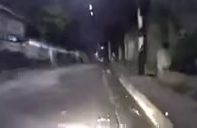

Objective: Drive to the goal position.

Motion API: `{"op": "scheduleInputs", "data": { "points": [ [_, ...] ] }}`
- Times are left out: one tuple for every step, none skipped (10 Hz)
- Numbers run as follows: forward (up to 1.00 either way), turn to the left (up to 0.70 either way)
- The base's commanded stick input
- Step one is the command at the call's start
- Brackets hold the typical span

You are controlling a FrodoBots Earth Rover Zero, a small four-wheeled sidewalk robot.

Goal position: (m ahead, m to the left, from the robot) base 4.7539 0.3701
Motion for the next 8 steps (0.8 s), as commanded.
{"op": "scheduleInputs", "data": {
  "points": [
    [0.7,0.0],
    [0.7,0.0],
    [0.7,0.0],
    [0.7,0.0],
    [0.7,0.0],
    [0.7,0.0],
    [0.7,0.0],
    [0.7,0.0]
  ]
}}
